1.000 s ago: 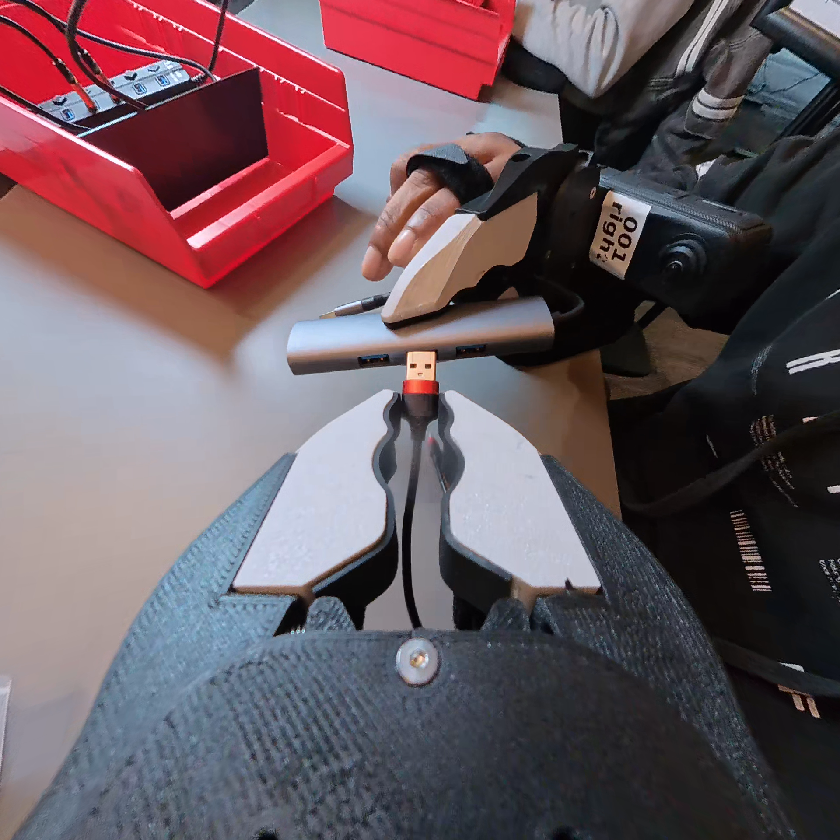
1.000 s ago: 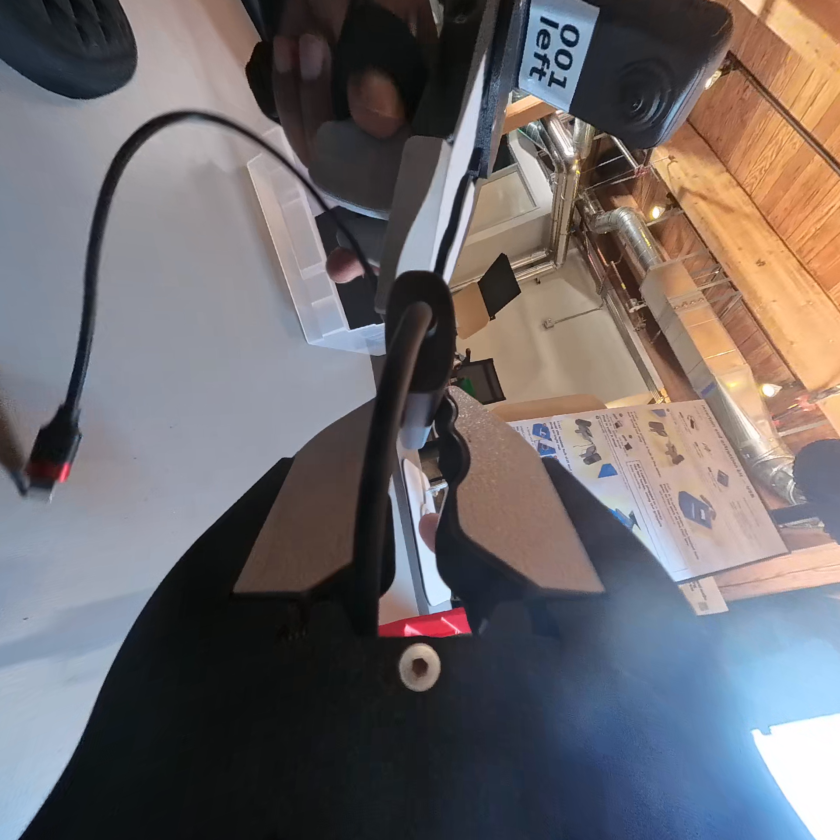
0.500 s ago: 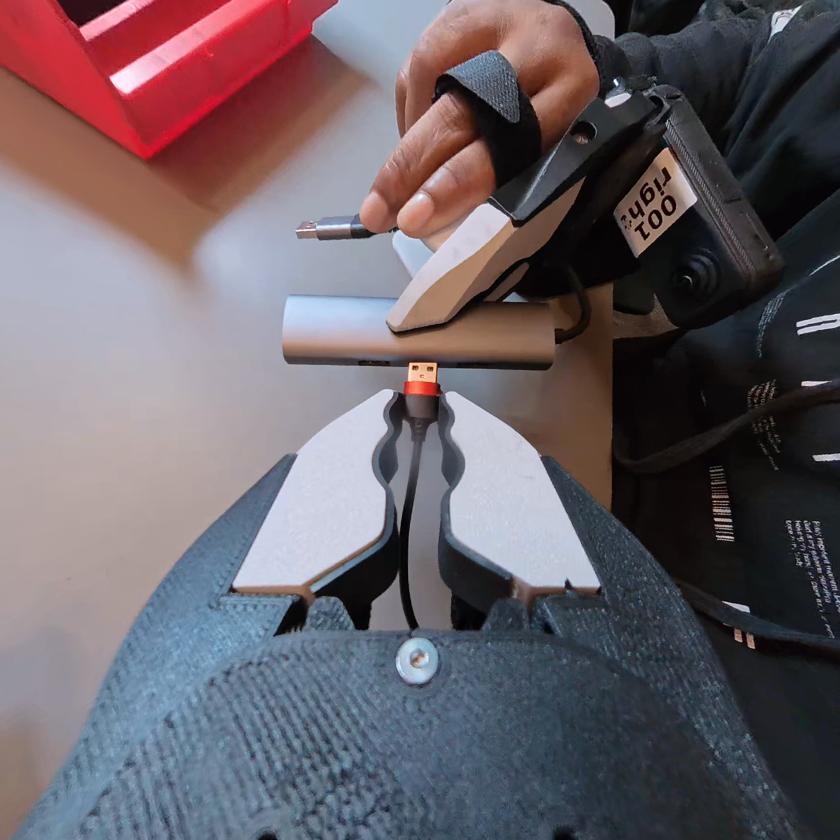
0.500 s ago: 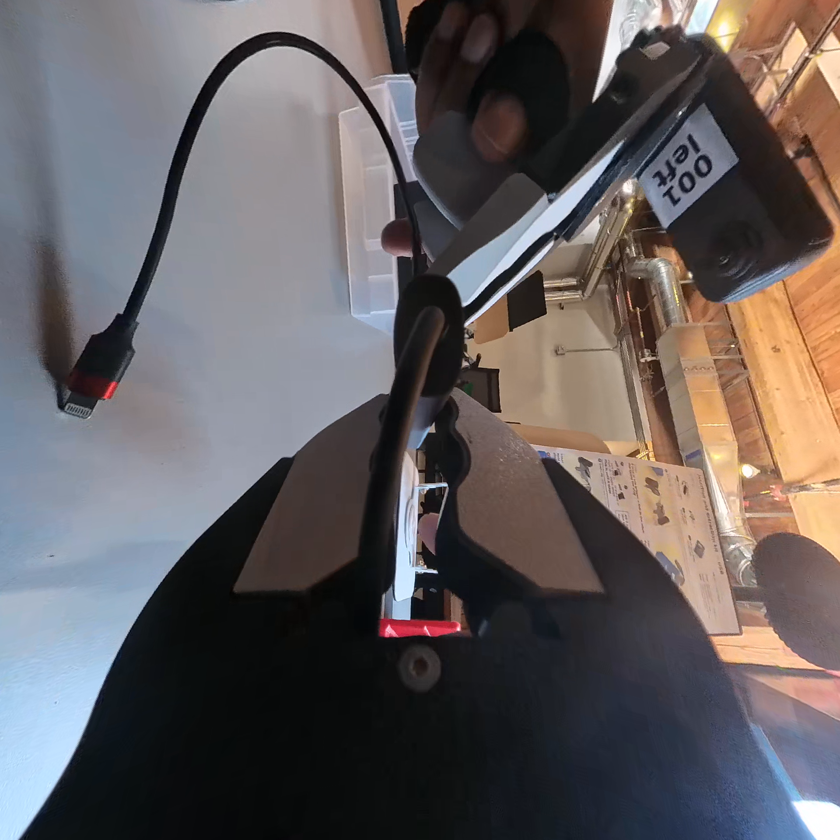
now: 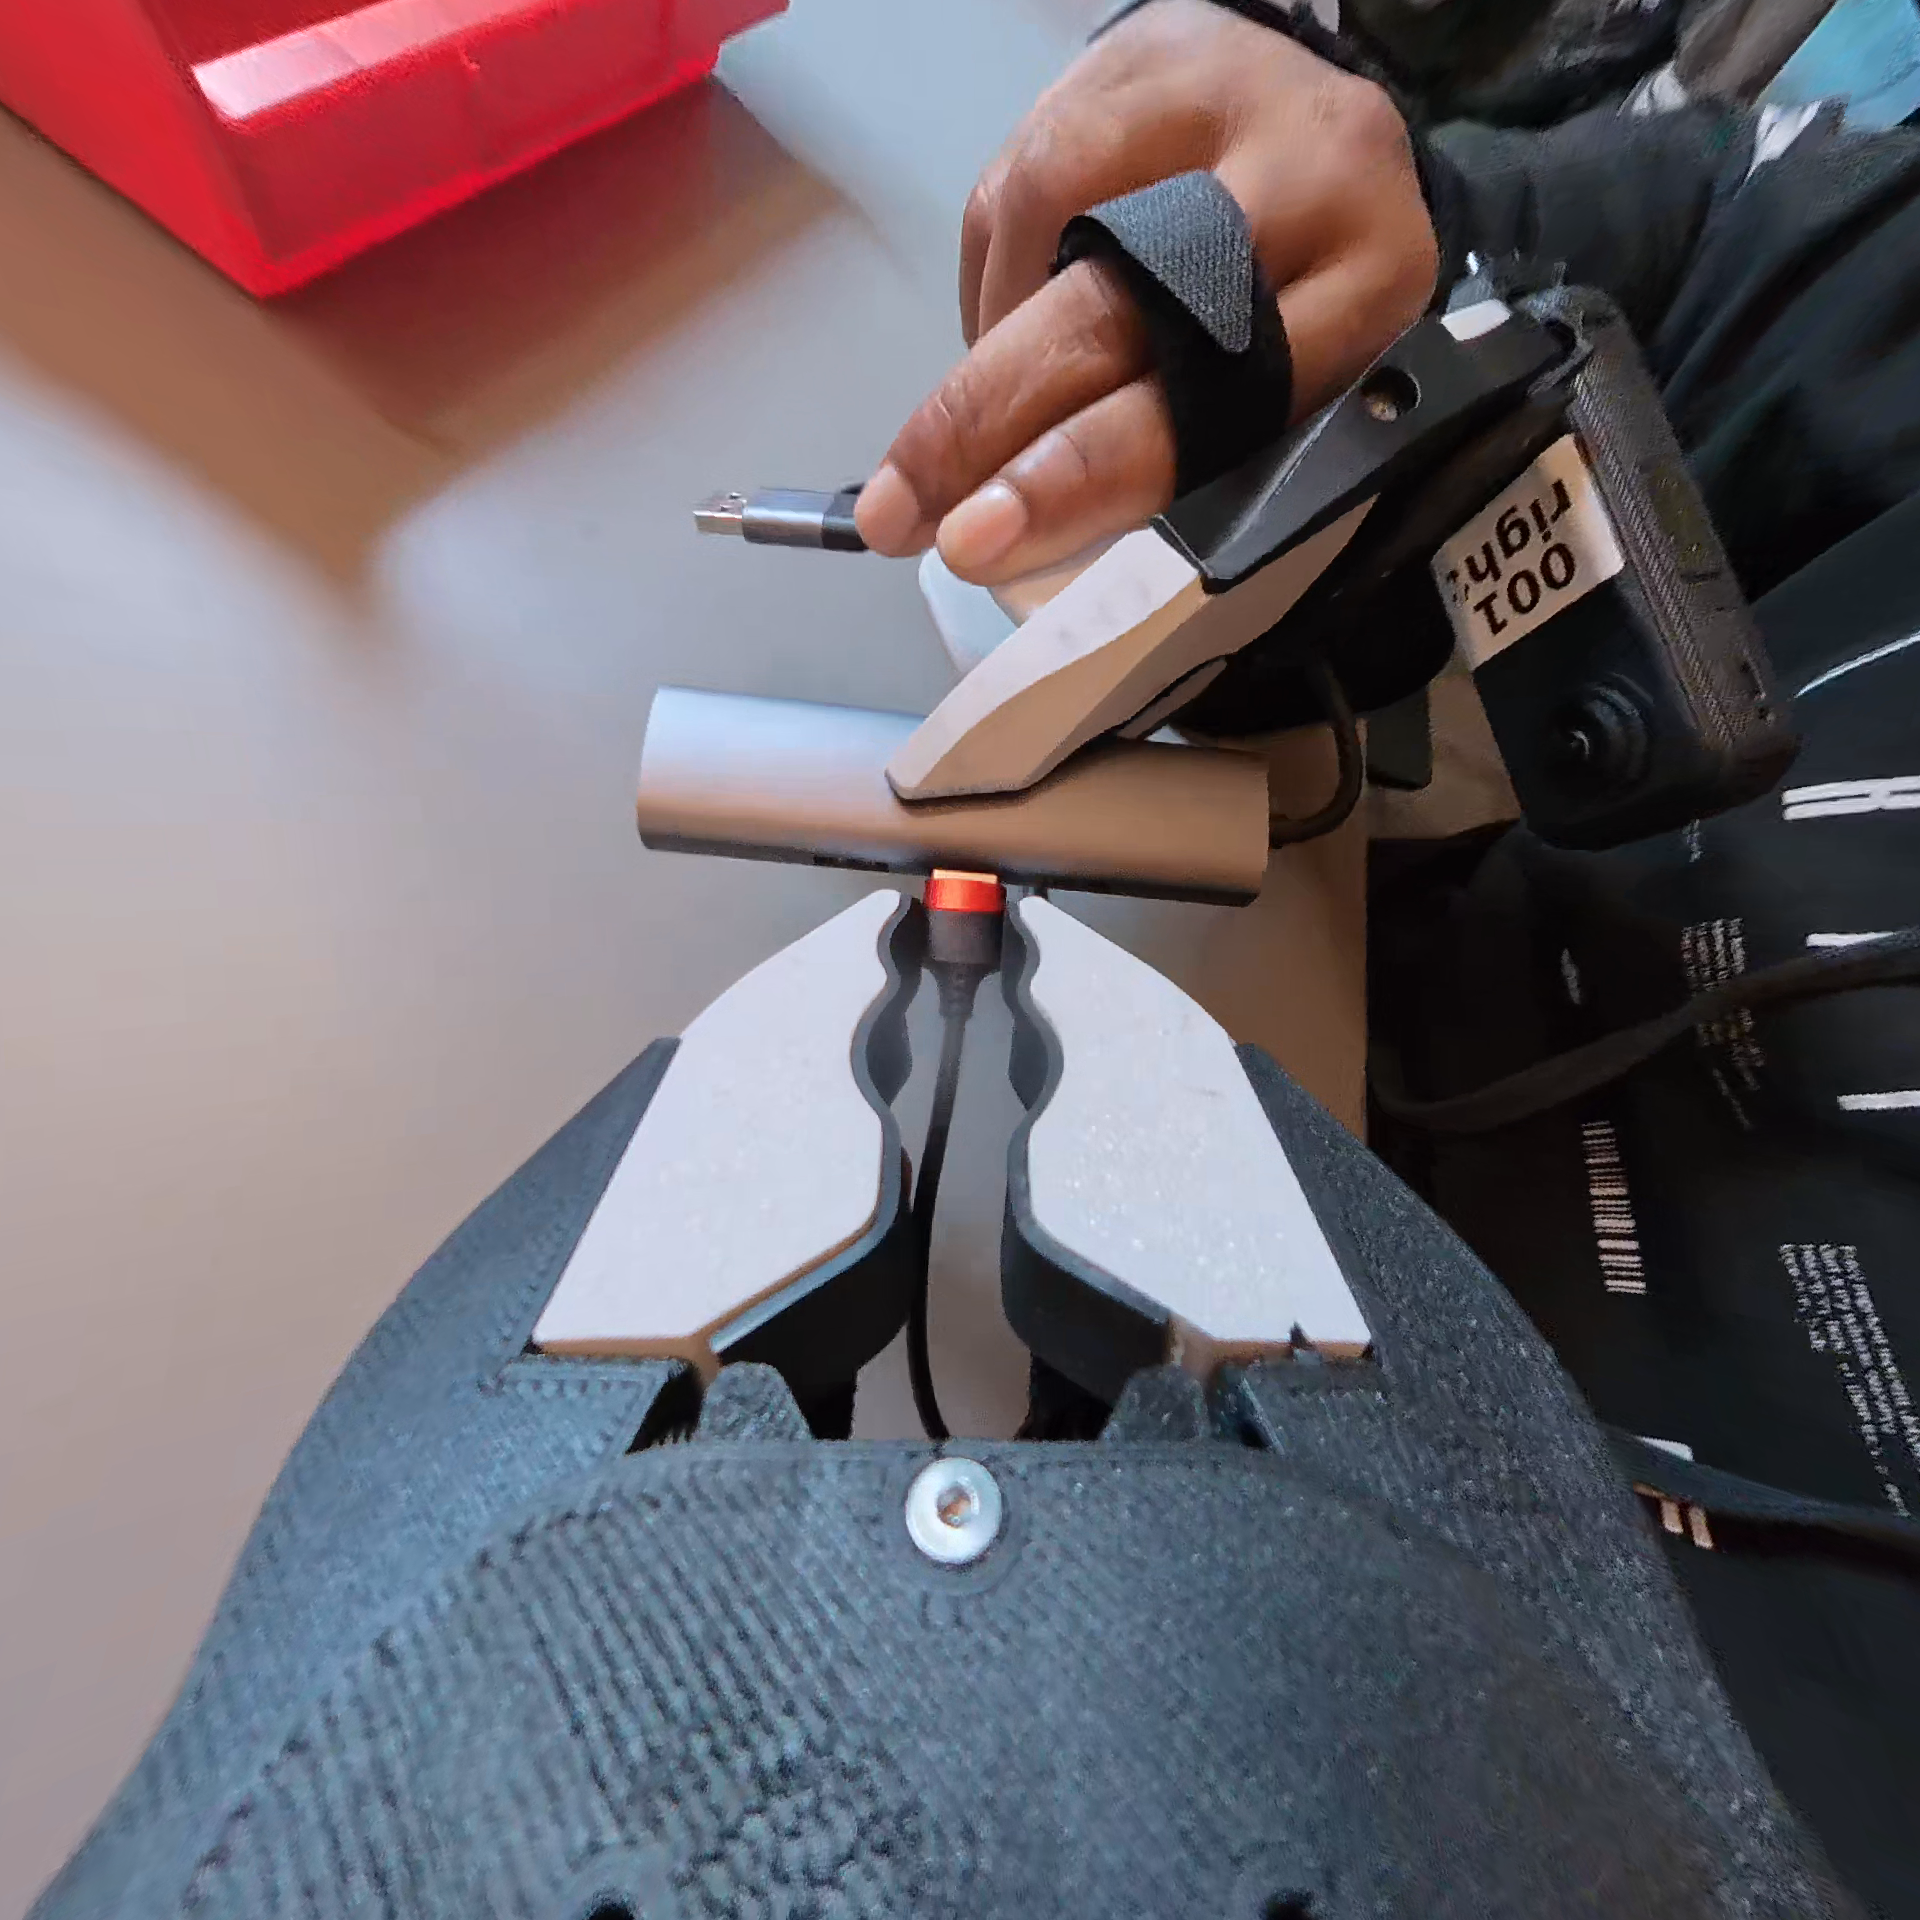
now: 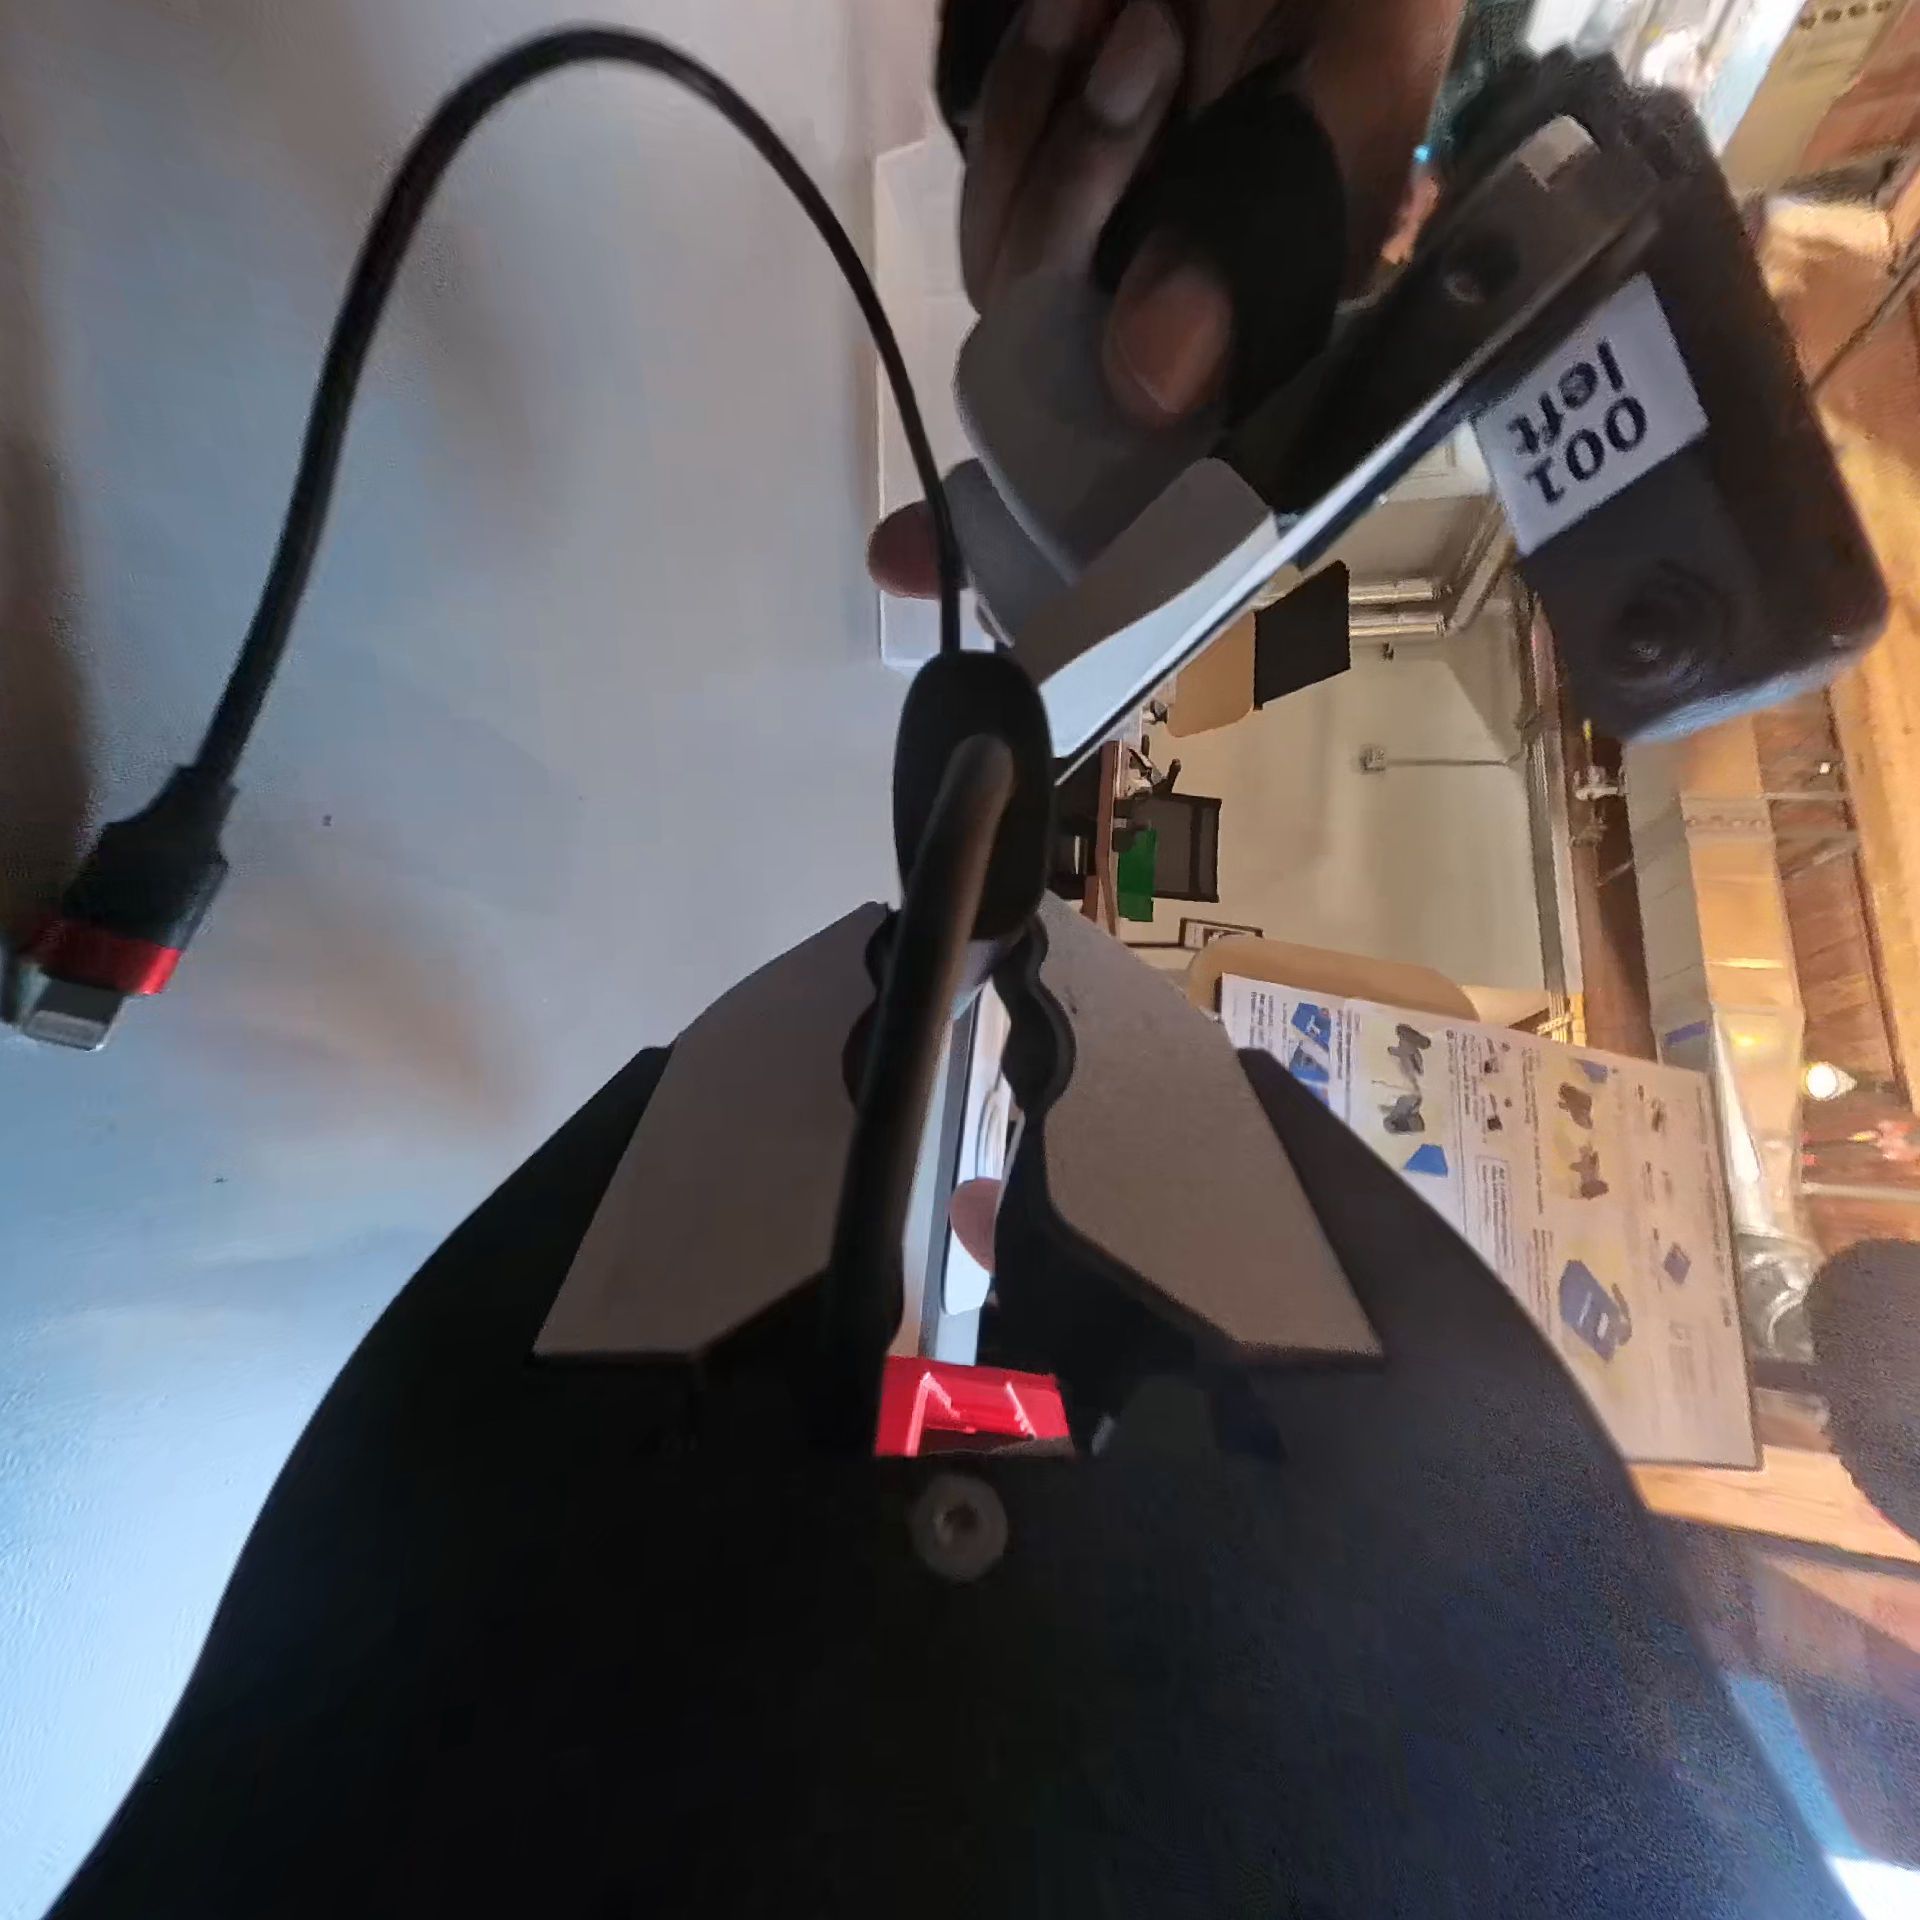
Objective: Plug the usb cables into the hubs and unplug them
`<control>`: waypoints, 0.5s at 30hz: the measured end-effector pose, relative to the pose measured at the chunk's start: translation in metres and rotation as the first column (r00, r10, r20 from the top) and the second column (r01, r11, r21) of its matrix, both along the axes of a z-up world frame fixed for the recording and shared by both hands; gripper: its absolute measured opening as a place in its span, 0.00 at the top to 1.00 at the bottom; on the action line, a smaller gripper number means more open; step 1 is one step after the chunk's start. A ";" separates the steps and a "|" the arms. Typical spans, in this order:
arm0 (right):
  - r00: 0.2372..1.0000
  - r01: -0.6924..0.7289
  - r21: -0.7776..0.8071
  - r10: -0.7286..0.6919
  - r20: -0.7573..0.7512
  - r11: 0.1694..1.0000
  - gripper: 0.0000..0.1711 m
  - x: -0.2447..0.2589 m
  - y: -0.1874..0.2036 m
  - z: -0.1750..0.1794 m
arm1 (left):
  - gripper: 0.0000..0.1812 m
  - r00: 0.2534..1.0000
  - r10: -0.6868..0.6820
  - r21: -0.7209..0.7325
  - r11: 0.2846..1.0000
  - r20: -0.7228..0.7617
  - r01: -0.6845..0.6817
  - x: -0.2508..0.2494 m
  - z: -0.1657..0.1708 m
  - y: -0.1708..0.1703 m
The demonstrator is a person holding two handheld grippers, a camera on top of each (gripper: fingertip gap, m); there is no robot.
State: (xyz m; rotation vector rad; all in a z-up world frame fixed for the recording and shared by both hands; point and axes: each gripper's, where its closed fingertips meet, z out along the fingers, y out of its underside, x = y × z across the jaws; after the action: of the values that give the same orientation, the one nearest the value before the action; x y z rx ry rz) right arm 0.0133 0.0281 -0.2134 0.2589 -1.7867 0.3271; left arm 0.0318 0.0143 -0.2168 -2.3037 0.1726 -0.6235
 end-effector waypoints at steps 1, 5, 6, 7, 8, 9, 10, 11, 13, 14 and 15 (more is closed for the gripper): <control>1.000 -0.012 0.001 0.012 -0.001 1.000 0.91 0.001 0.000 0.000 | 0.92 1.000 -0.010 0.005 1.000 -0.010 0.010 0.000 0.001 0.000; 1.000 -0.018 -0.006 0.018 -0.015 1.000 0.91 0.001 0.000 0.006 | 0.92 1.000 -0.021 0.030 0.999 0.007 0.020 0.001 0.007 0.001; 1.000 -0.011 -0.006 0.011 -0.021 1.000 0.91 0.000 0.001 0.007 | 0.92 1.000 -0.015 0.038 0.999 0.003 0.015 0.000 0.007 0.001; 1.000 -0.001 -0.005 0.000 -0.030 1.000 0.91 -0.001 0.002 0.007 | 0.92 1.000 -0.001 0.053 0.999 -0.003 0.002 -0.002 0.008 0.003; 0.999 0.010 -0.008 -0.010 -0.038 1.000 0.91 -0.003 0.004 0.008 | 0.92 1.000 0.014 0.074 0.997 -0.013 -0.013 -0.004 0.009 0.005; 0.999 0.012 -0.022 -0.013 -0.039 1.000 0.91 -0.005 0.005 0.009 | 0.92 0.999 0.022 0.093 0.995 -0.024 -0.020 -0.006 0.010 0.006; 0.999 0.011 -0.048 -0.013 -0.039 0.999 0.91 -0.006 0.006 0.010 | 0.92 0.999 0.028 0.113 0.993 -0.028 -0.025 -0.007 0.012 0.006; 0.999 0.018 -0.080 -0.021 -0.033 0.997 0.91 -0.008 0.007 0.010 | 0.90 0.999 0.043 0.156 0.987 -0.016 -0.040 -0.009 0.020 0.007; 0.999 0.044 -0.166 -0.046 -0.011 0.985 0.90 -0.010 0.013 0.012 | 0.82 0.997 0.066 0.270 0.960 0.029 -0.072 -0.017 0.047 0.004; 0.998 0.055 -0.217 -0.055 0.007 0.975 0.90 -0.010 0.017 0.014 | 0.81 0.995 0.092 0.331 0.938 0.043 -0.101 -0.025 0.061 0.001; 0.998 0.068 -0.270 -0.063 0.027 0.961 0.90 -0.010 0.022 0.017 | 0.80 0.990 0.125 0.401 0.906 0.061 -0.139 -0.036 0.075 -0.002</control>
State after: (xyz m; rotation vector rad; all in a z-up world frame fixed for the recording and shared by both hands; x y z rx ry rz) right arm 0.0034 0.0497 -0.1961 0.0027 -1.7407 0.5224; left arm -0.0037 0.0121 -0.1417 -1.8848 0.1150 -0.5030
